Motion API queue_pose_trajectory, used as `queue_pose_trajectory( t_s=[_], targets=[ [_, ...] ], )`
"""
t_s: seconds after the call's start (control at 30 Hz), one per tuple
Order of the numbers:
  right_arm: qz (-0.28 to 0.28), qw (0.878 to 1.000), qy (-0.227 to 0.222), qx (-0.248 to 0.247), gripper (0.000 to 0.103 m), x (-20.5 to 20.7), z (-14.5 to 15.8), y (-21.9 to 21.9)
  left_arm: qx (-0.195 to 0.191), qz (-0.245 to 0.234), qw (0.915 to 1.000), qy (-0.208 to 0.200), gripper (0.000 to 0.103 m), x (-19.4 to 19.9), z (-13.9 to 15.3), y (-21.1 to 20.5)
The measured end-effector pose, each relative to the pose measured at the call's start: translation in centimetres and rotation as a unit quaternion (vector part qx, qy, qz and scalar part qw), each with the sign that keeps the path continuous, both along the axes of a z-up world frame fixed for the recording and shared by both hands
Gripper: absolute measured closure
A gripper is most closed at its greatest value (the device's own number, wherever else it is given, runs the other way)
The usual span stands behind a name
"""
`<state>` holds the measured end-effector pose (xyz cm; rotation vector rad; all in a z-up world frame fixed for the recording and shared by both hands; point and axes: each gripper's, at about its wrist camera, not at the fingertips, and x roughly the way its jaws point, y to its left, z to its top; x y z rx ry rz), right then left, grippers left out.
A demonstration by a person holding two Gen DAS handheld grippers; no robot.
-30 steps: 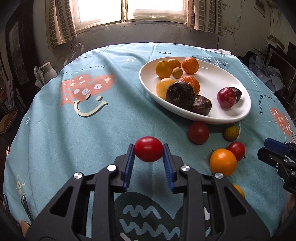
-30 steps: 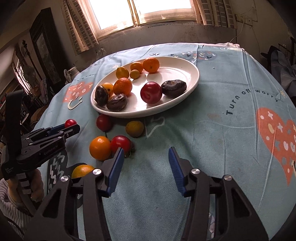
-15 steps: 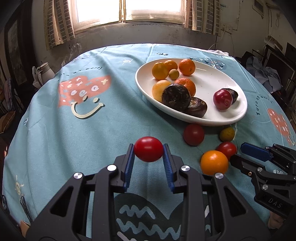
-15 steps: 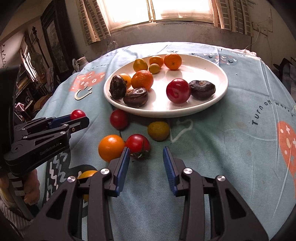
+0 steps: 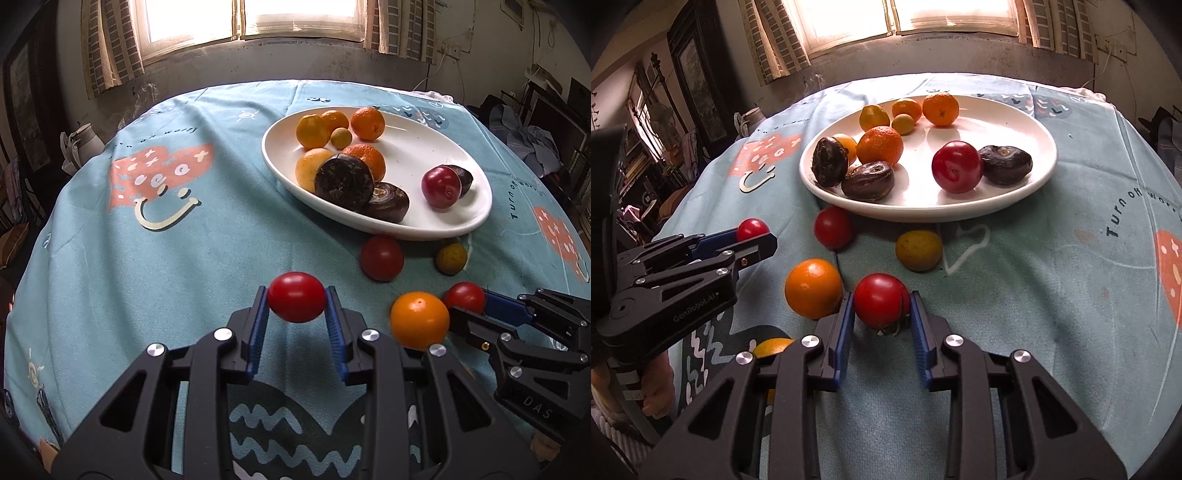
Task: Organize fruits
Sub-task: 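Grasp a red tomato with the left tool while the right tool grasps a red tomato, then lower both red tomatoes onto the plate and open both tools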
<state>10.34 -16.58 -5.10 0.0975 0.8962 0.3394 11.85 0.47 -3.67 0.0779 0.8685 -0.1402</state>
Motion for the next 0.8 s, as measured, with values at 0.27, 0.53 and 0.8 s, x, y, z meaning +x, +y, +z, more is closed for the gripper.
queue_pose_trajectory(
  t_s=[0.27,0.53,0.8],
  targets=[
    [-0.033,0.999,-0.021,0.029,0.073,-0.9,1.9,-2.4,0.000,-0.001,0.9999,-0.011,0.072,-0.5,0.5,-0.2],
    [-0.058,0.994,-0.075,0.053,0.073,-1.9,5.2,-4.6,-0.015,-0.008,0.9988,-0.046,0.072,-1.3,2.8,-0.8],
    [-0.089,0.989,-0.091,0.079,0.073,-2.0,6.8,-7.1,-0.009,-0.014,0.9962,-0.085,0.072,-0.7,5.8,-3.2]
  ],
)
